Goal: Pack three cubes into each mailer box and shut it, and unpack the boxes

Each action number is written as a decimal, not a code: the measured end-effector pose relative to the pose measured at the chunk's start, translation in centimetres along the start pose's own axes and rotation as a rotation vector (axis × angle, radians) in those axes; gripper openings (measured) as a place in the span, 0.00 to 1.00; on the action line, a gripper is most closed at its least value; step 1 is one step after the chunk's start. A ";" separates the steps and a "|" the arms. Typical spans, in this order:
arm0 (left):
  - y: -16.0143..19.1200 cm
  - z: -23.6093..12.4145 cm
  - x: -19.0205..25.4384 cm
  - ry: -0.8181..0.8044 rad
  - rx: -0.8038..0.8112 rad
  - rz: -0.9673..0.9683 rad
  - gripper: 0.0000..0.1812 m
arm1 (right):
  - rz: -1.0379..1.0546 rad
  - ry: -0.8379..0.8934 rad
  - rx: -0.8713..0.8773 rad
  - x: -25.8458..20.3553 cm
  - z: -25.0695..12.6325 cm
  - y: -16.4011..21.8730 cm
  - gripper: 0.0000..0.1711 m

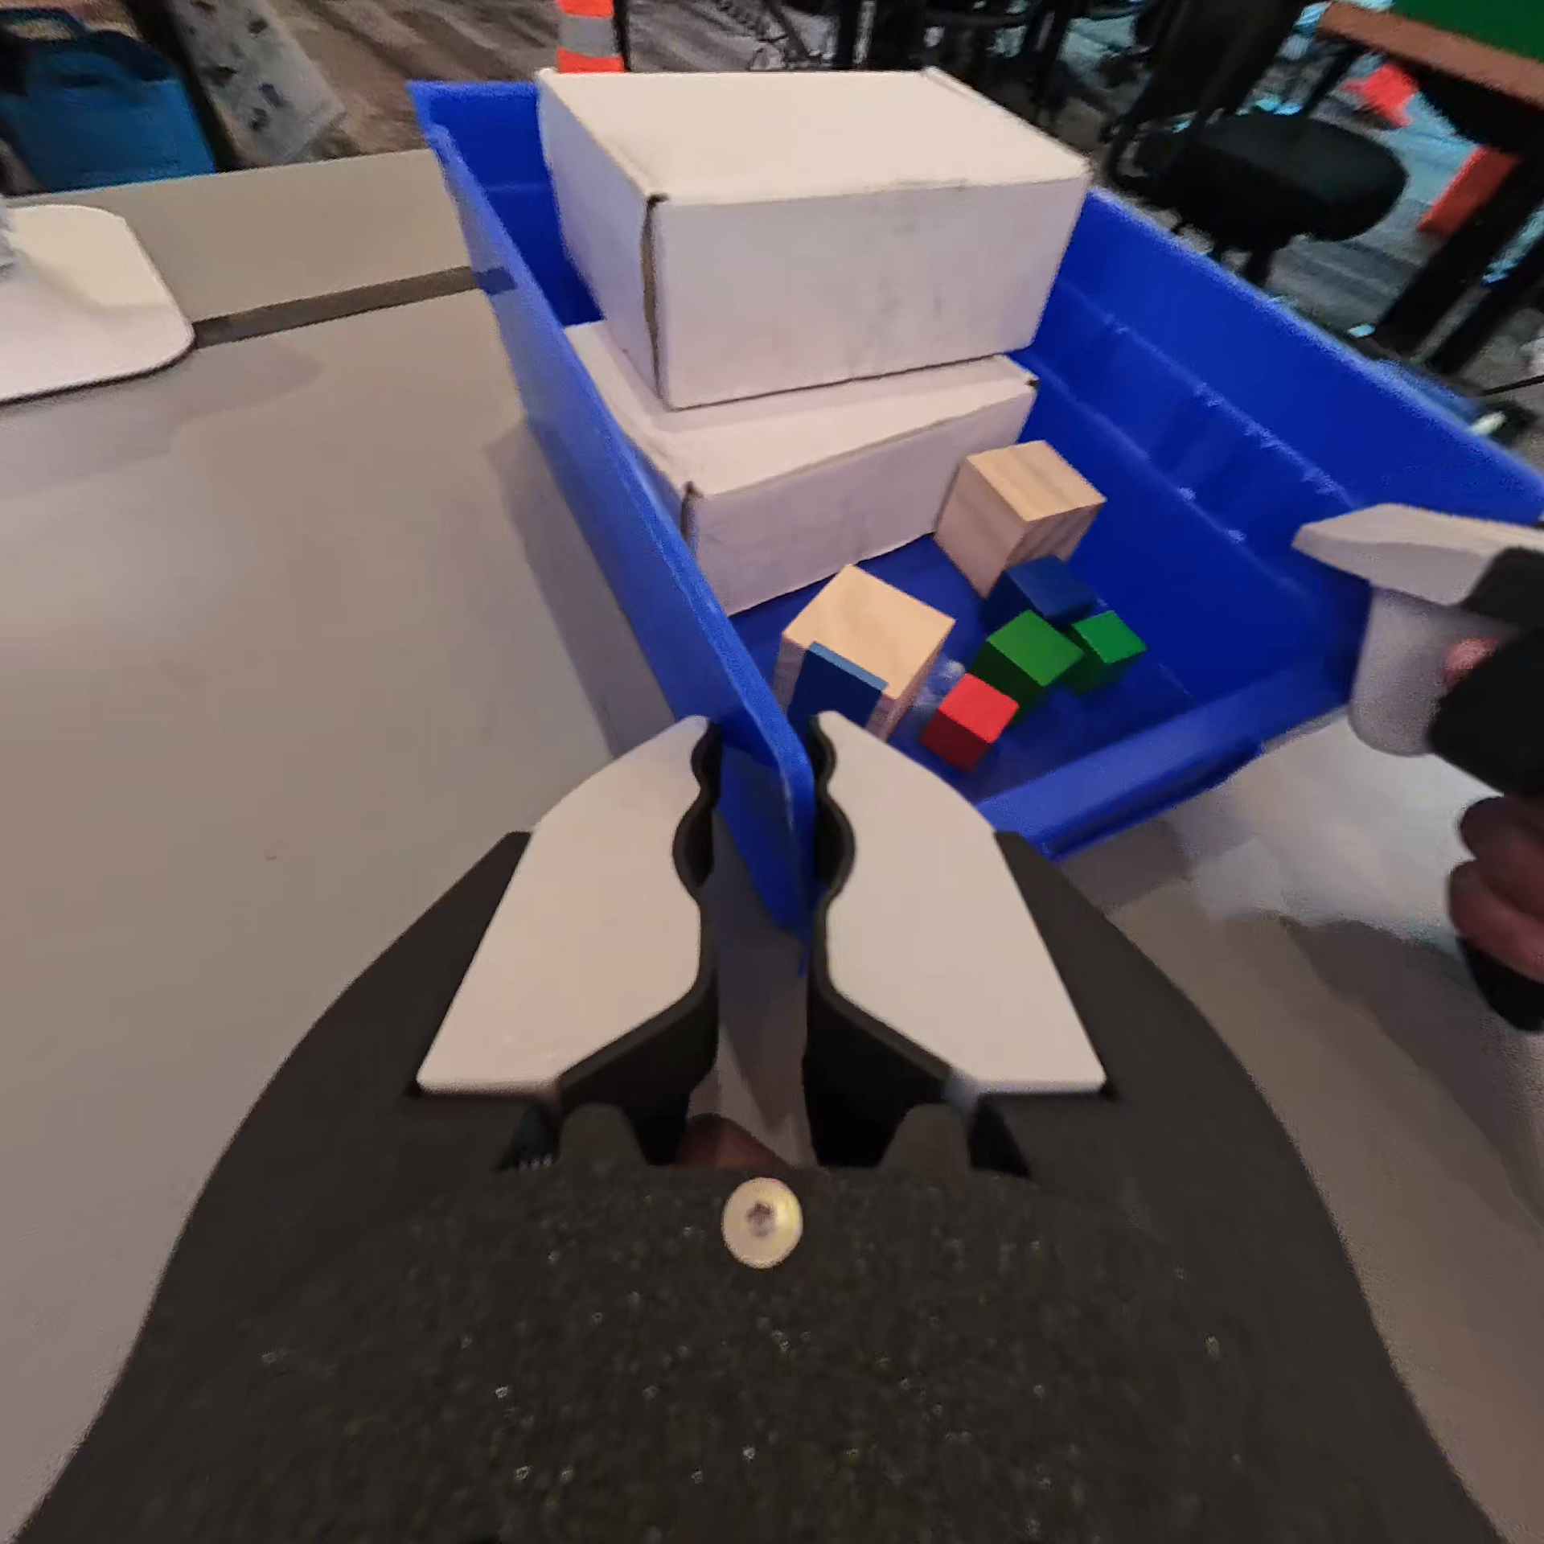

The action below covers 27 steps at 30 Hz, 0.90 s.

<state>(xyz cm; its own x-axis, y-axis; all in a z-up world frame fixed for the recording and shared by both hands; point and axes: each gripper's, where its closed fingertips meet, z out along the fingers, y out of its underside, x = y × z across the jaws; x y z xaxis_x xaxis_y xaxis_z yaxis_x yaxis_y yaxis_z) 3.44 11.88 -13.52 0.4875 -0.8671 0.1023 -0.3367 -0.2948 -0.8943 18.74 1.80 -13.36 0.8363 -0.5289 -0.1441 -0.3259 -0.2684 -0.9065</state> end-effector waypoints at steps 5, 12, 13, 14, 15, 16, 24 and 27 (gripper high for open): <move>-0.6 -1.5 -3.0 -0.176 0.021 0.058 0.03 | -0.034 -0.008 0.015 -2.8 -0.7 -0.1 0.02; 0.5 -10.7 -11.9 -0.367 0.070 -0.003 0.02 | -0.112 -0.155 0.065 -15.1 -1.3 -0.2 0.02; 1.1 -12.2 -13.6 -0.396 0.064 -0.022 0.02 | -0.121 -0.180 0.057 -17.2 -1.3 0.4 0.02; 1.9 -13.4 -15.0 -0.416 0.047 -0.034 0.02 | -0.124 -0.196 0.046 -19.1 -1.2 1.0 0.02; 2.8 -14.5 -16.3 -0.436 0.035 -0.047 0.02 | -0.132 -0.218 0.031 -20.9 -1.1 1.7 0.02; 3.8 -15.5 -17.4 -0.454 0.033 -0.067 0.02 | -0.146 -0.237 0.015 -22.5 -1.0 2.4 0.02; 6.3 -17.5 -17.8 -0.356 -0.006 -0.058 0.14 | -0.184 -0.323 -0.013 -25.1 -1.4 4.3 0.03; 3.8 -20.6 -18.0 -0.348 0.140 -0.171 0.19 | -0.195 -0.432 -0.007 -25.0 -2.9 3.6 0.11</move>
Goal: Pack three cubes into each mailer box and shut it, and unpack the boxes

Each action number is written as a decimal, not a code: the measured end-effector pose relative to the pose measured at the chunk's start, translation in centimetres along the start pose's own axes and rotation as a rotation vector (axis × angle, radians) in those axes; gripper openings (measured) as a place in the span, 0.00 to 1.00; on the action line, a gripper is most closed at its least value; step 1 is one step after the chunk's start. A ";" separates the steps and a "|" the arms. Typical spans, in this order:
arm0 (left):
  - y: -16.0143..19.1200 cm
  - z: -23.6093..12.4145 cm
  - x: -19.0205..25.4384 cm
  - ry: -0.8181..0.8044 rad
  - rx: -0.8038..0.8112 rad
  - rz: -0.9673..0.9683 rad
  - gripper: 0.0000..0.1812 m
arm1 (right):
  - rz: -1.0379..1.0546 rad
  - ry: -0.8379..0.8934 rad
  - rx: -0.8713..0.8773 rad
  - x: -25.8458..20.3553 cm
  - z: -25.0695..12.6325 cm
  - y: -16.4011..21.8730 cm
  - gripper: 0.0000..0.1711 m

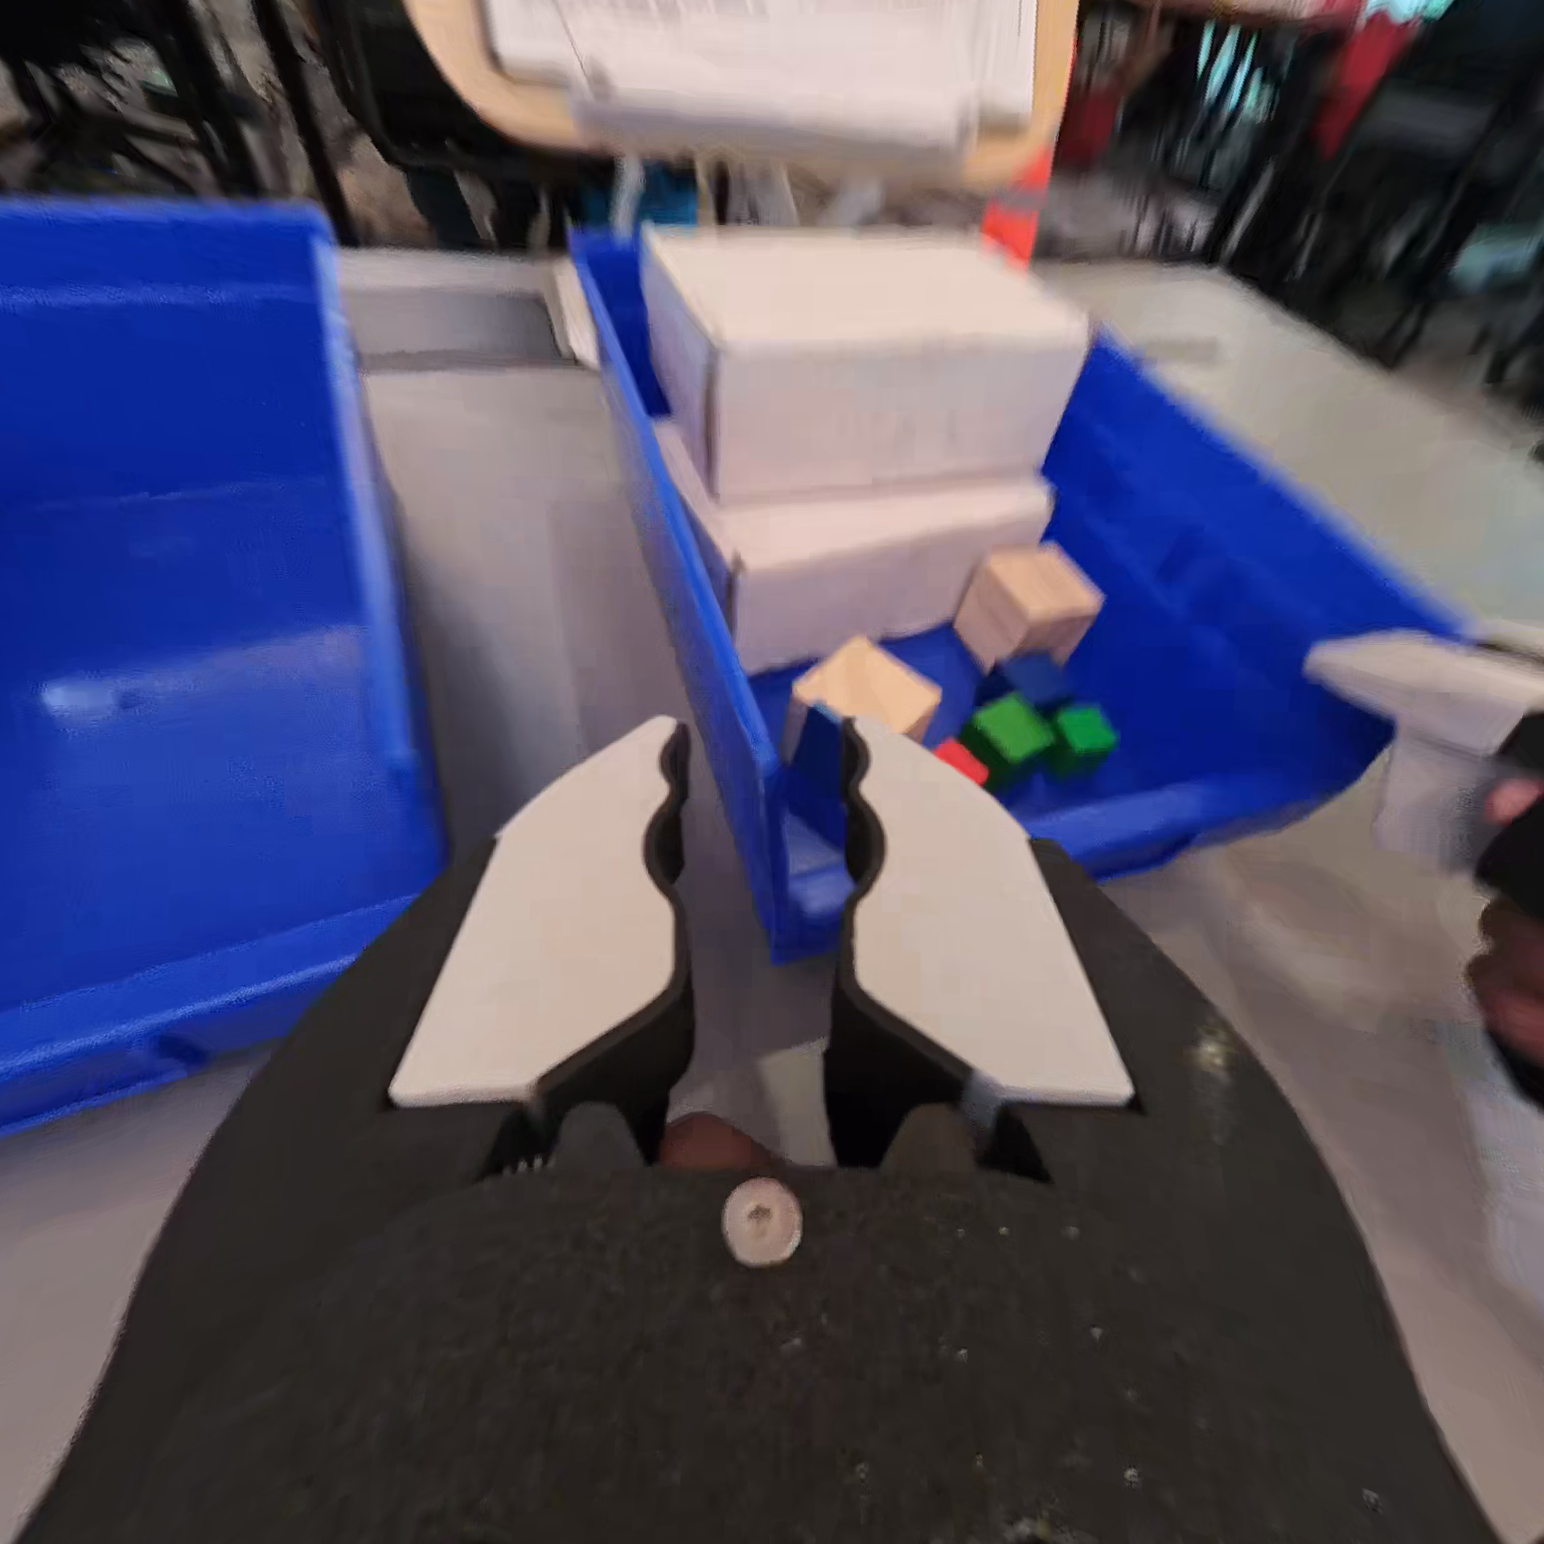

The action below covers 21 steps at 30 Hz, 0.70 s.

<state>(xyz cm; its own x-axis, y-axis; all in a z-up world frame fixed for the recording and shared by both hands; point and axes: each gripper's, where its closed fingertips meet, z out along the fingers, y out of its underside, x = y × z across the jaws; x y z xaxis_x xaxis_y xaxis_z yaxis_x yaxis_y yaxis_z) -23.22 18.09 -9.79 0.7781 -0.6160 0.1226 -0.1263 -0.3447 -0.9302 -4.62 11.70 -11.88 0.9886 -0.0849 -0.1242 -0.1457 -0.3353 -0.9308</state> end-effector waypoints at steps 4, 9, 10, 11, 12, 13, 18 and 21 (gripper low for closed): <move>-7.2 -7.2 -5.1 -0.131 0.272 0.022 0.24 | -0.048 -0.045 0.087 0.8 -3.0 -1.0 0.15; -5.8 -11.9 -20.7 -0.435 0.182 0.100 0.24 | -0.016 -0.090 0.170 0.2 -4.7 -2.2 0.11; -3.6 -11.4 -22.5 -0.365 0.100 0.054 0.25 | -0.041 -0.094 0.181 -0.3 -4.8 -2.3 0.11; -1.5 -10.9 -23.0 -0.238 0.039 -0.026 0.27 | -0.080 -0.088 0.190 -0.9 -5.0 -2.4 0.10; -0.3 -10.6 -22.5 -0.083 0.023 -0.123 0.30 | -0.128 -0.079 0.202 -1.5 -5.1 -2.4 0.10; 0.0 -10.8 -22.0 0.033 0.039 -0.192 0.29 | -0.184 -0.071 0.216 -2.3 -5.2 -2.5 0.11; 1.3 -9.3 -26.0 -0.214 -0.031 -0.080 0.26 | -0.353 -0.153 0.259 -8.8 -5.7 -1.6 0.14; 3.3 -7.1 -27.1 -0.243 -0.099 -0.095 0.11 | -0.289 -0.336 0.175 -15.4 -6.0 1.0 0.17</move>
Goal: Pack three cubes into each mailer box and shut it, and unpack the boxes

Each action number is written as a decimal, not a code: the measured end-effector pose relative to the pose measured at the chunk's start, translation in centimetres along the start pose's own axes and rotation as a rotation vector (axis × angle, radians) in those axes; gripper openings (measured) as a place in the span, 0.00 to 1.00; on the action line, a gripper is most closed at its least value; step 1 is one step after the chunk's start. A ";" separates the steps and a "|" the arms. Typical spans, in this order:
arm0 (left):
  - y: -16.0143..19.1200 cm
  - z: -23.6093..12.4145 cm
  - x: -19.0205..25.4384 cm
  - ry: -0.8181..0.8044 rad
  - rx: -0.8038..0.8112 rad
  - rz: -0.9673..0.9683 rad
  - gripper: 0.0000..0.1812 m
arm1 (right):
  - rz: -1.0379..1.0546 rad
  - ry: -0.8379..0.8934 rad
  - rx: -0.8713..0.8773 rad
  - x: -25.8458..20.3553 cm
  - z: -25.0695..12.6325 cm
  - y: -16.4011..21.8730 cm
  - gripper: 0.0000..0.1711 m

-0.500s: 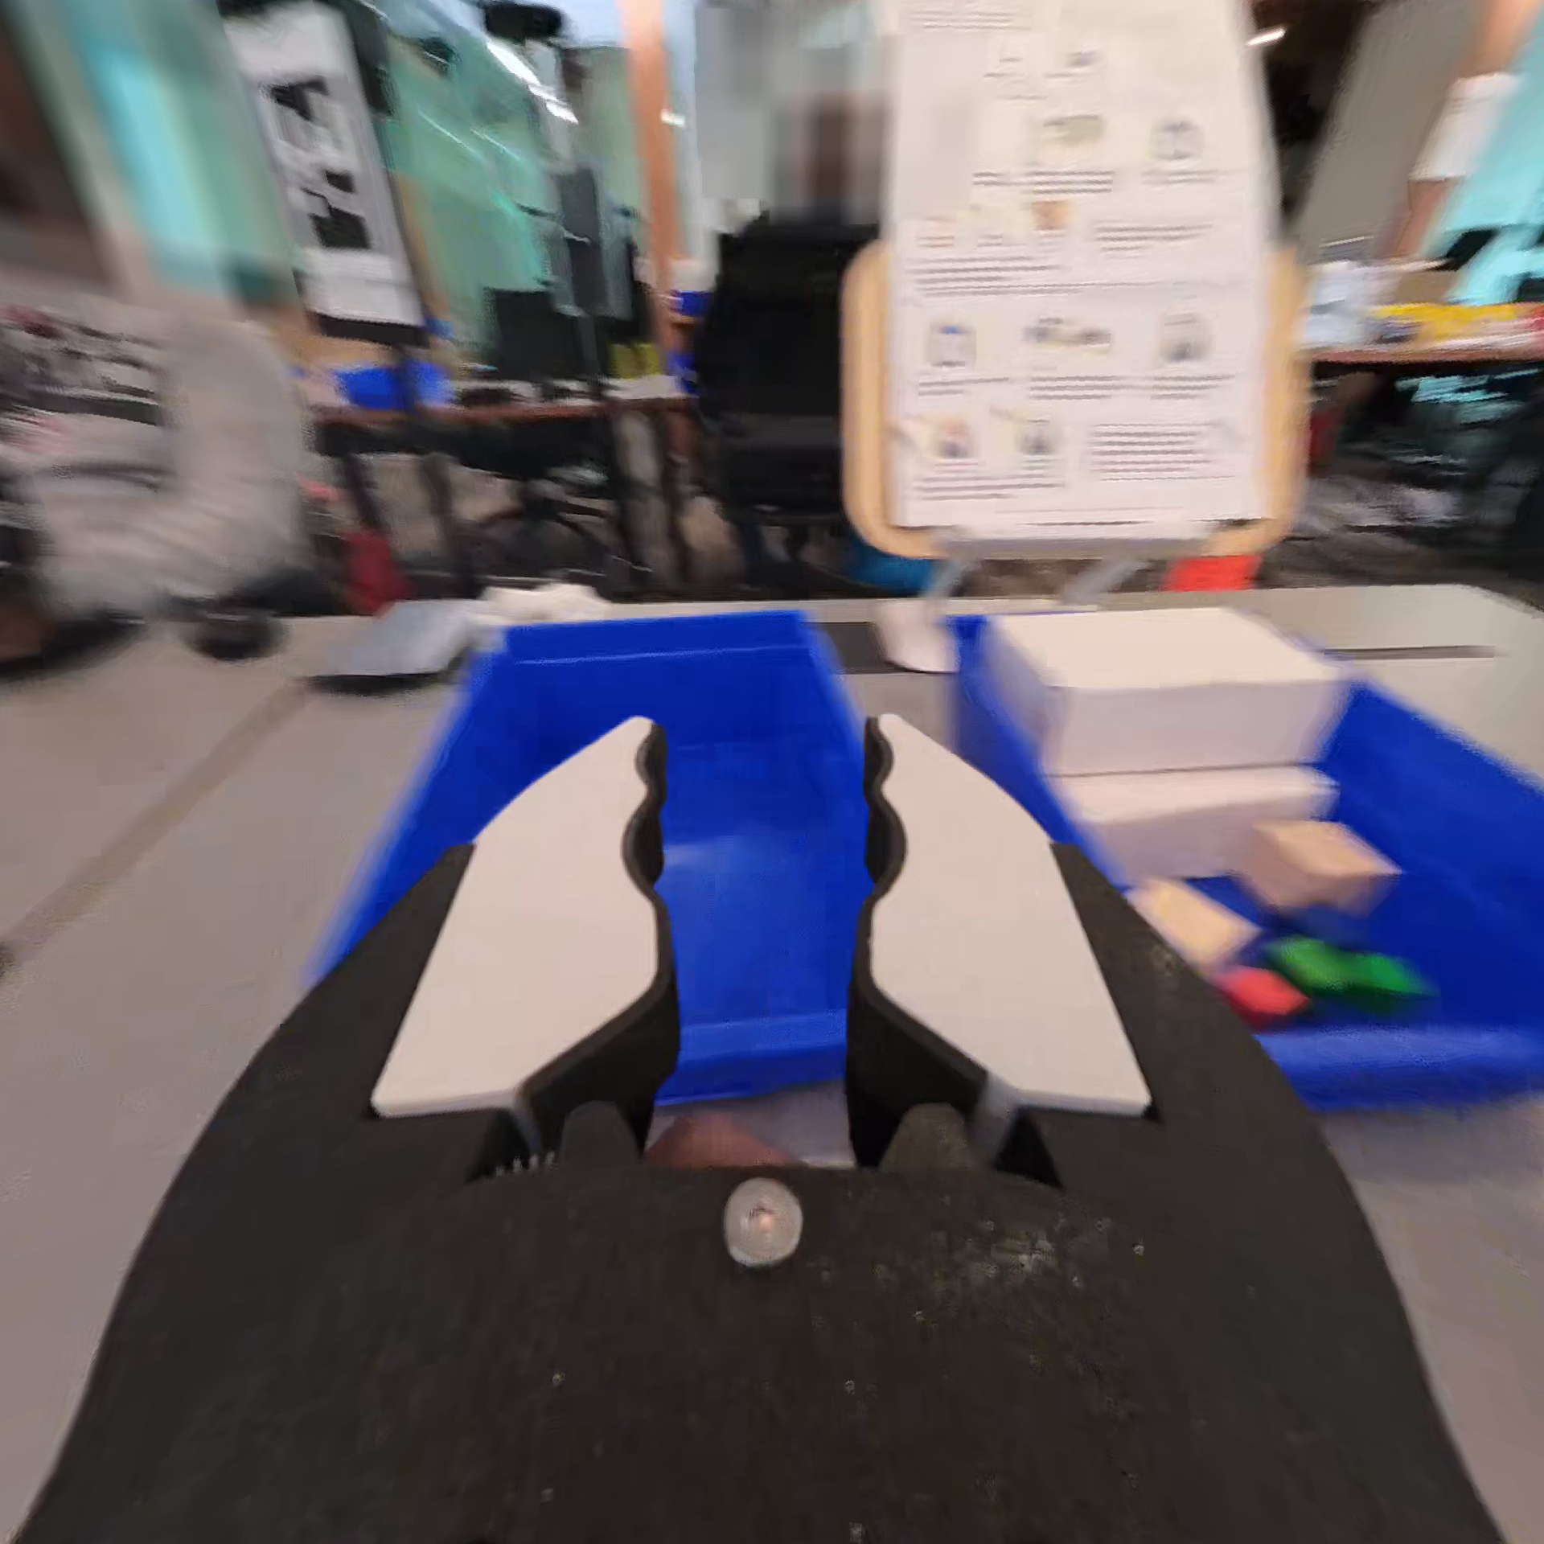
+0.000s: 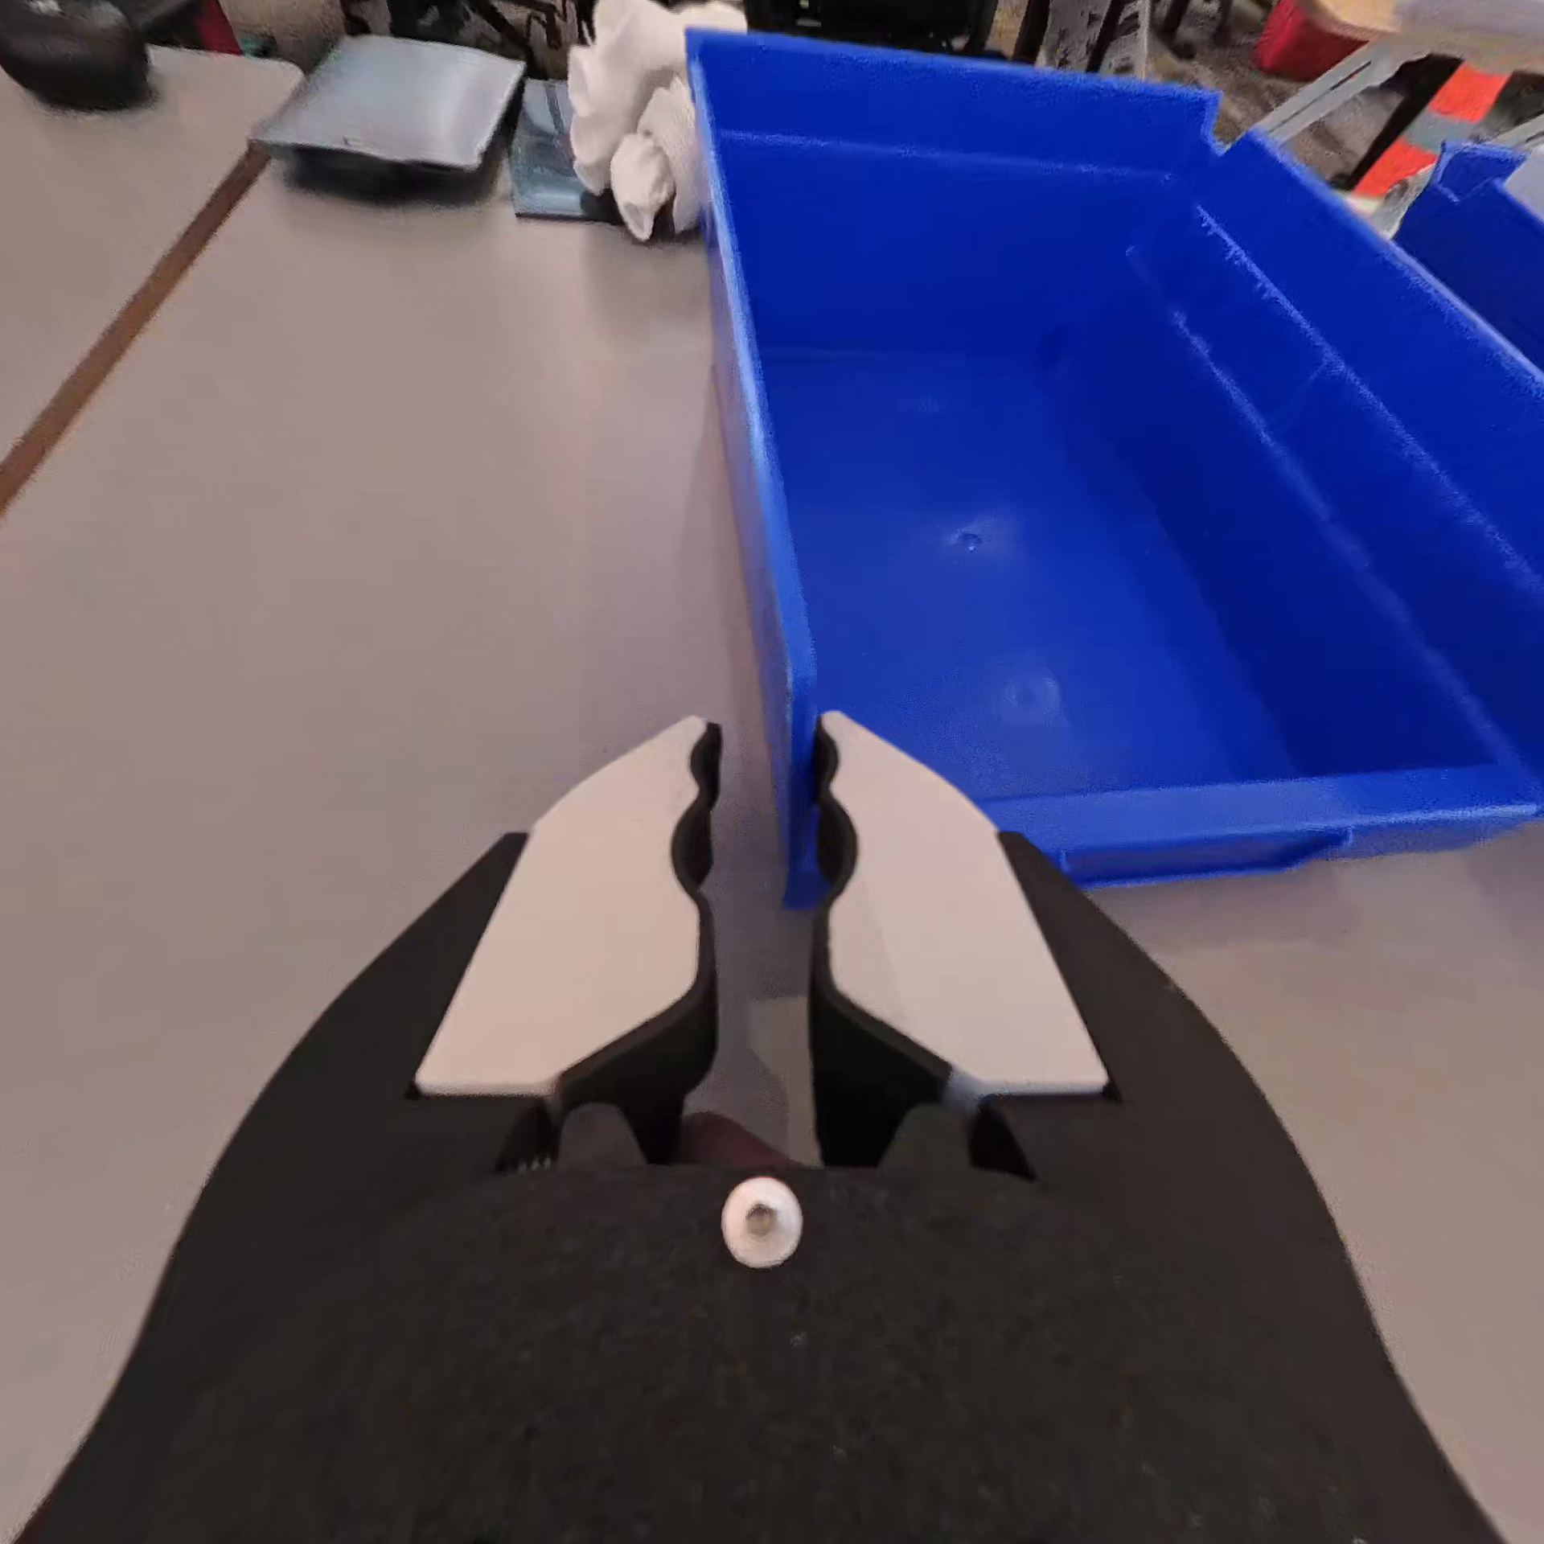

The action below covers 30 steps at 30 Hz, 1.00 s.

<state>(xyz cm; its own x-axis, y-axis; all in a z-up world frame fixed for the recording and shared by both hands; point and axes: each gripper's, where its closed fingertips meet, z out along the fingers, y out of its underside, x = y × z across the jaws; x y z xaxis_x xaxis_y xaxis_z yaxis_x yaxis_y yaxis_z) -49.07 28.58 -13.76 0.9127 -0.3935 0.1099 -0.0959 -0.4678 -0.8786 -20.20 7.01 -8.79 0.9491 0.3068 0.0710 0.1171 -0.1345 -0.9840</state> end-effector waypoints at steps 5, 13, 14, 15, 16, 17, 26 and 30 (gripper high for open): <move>0.7 -0.8 0.4 -0.055 -0.042 0.080 0.02 | 0.013 -0.169 -0.084 -9.2 5.1 0.7 0.17; 4.6 -7.7 2.5 -0.131 -0.084 0.032 0.01 | 0.031 0.145 -0.196 -9.3 13.4 0.4 0.27; 5.0 -8.3 2.7 -0.137 -0.076 0.026 0.01 | 0.024 0.198 -0.226 -8.7 13.8 0.7 0.26; 5.2 -8.8 2.9 -0.149 -0.071 0.022 0.01 | 0.050 0.193 -0.233 -8.7 13.8 0.6 0.24; 5.4 -9.3 2.8 -0.173 -0.069 0.027 0.01 | 0.107 0.188 -0.244 -8.5 13.6 0.5 0.13; 5.2 -9.9 2.9 -0.182 -0.046 0.038 0.01 | 0.156 0.191 -0.229 -7.9 13.0 0.1 0.04; -3.1 -14.1 16.4 -0.108 0.285 0.172 0.02 | 0.023 0.320 0.125 1.7 2.7 -12.1 0.01; -6.6 -11.8 28.3 0.067 0.325 0.231 0.03 | -0.029 0.476 0.187 11.9 -4.8 -14.9 0.01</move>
<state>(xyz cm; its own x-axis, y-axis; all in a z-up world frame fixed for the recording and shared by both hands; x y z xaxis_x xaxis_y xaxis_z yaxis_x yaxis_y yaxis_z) -27.28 11.20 0.60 0.8532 -0.5143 -0.0870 -0.1548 -0.0904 -0.9838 -9.28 8.12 7.47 0.9794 -0.1608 0.1223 0.1321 0.0519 -0.9899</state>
